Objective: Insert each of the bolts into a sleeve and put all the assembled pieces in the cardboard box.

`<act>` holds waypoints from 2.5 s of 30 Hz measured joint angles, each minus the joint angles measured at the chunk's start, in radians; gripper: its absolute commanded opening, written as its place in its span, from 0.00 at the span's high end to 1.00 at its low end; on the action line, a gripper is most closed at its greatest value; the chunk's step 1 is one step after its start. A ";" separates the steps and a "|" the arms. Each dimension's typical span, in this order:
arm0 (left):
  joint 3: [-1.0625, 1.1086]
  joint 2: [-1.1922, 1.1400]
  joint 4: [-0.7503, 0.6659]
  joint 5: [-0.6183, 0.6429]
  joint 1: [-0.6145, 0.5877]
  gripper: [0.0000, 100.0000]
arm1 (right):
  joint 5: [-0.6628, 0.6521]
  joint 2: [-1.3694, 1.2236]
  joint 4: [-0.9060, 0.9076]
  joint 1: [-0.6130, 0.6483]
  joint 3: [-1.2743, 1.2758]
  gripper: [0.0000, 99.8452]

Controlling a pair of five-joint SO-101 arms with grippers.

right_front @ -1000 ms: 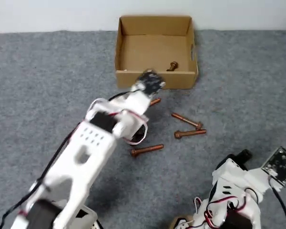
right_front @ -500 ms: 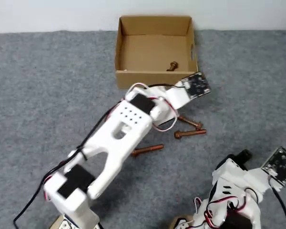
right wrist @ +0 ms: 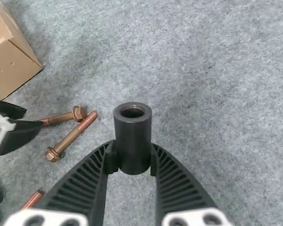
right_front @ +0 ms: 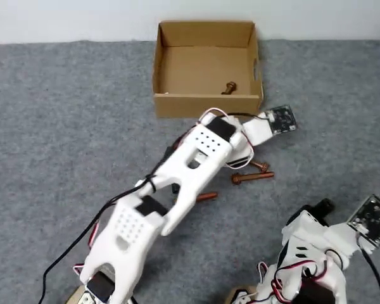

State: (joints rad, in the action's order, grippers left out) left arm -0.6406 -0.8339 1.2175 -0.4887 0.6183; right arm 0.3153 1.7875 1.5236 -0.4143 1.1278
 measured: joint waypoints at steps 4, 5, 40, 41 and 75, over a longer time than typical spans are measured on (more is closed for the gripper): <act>-0.226 -0.146 0.103 -0.009 0.012 0.86 | 0.000 0.000 0.000 0.000 0.000 0.99; -0.282 -0.181 0.124 -0.017 0.017 0.86 | 0.000 0.000 0.000 0.000 0.000 0.99; -0.786 -0.482 0.494 -0.353 0.121 0.86 | 0.000 0.000 0.000 0.000 0.000 0.99; -0.786 -0.482 0.496 -0.354 0.124 0.86 | 0.000 0.000 0.000 0.000 0.000 0.99; -0.905 -0.608 0.135 -0.342 0.104 0.99 | 0.000 0.000 0.000 0.000 0.000 0.99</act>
State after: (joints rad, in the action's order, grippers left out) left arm -1.5459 -1.4415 1.3525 -0.8309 0.7227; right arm 0.3153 1.7875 1.5236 -0.4143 1.1278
